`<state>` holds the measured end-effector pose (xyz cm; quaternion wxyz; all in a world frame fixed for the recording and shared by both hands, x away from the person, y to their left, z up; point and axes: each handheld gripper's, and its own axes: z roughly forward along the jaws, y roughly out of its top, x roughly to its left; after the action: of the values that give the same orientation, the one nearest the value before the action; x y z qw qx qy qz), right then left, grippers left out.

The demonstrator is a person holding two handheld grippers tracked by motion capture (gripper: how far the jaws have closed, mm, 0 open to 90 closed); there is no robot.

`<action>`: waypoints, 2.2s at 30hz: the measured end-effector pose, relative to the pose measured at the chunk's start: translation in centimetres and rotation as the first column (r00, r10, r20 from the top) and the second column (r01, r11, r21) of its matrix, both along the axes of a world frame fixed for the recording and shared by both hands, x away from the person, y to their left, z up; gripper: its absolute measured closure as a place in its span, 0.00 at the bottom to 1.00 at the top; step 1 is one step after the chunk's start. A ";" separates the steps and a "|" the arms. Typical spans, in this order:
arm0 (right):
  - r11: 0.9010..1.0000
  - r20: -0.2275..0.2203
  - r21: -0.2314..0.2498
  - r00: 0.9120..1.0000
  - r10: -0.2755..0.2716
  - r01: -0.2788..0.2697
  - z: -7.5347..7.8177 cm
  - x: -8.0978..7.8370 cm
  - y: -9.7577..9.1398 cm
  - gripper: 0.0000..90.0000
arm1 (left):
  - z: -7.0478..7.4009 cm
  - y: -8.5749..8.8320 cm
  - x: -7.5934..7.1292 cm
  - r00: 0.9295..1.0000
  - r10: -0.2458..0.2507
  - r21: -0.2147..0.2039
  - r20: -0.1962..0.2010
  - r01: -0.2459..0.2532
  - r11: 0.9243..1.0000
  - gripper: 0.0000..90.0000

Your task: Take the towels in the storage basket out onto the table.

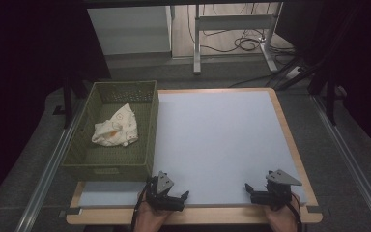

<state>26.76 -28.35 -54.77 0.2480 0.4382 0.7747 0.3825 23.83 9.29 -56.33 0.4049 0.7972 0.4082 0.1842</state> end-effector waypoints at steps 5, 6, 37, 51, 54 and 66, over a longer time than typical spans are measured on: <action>1.000 0.000 -0.002 1.000 -0.004 0.004 0.0 0.0 0.1 0.00 | 0.0 0.0 0.0 1.000 -0.004 -0.004 0.000 0.004 1.000 0.00; 1.000 0.000 -0.002 1.000 -0.006 0.006 0.0 0.0 0.1 0.00 | 0.0 0.0 0.0 1.000 -0.005 -0.005 0.001 0.005 1.000 0.00; 1.000 0.000 0.003 1.000 -0.022 0.022 0.0 0.1 0.3 0.00 | 1.5 -0.1 -0.1 1.000 -0.029 -0.002 0.008 0.029 1.000 0.03; 1.000 0.000 0.005 1.000 -0.015 0.015 0.0 0.2 0.2 0.00 | 3.6 -0.6 2.3 0.990 -0.129 -0.005 -0.051 0.129 0.992 0.04; 1.000 0.000 0.005 1.000 -0.013 0.013 0.0 0.2 0.2 0.00 | 4.3 -0.9 2.9 0.987 -0.155 -0.002 -0.051 0.155 0.988 0.04; 1.000 -0.002 0.003 1.000 -0.008 0.008 0.0 0.2 0.2 0.00 | 5.7 -2.0 6.3 0.965 -0.226 -0.081 -0.130 0.217 0.973 0.04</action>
<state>26.98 -28.17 -54.77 0.2483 0.4421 0.7726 0.3821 30.10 7.25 -50.59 0.4199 0.8348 0.3495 0.0686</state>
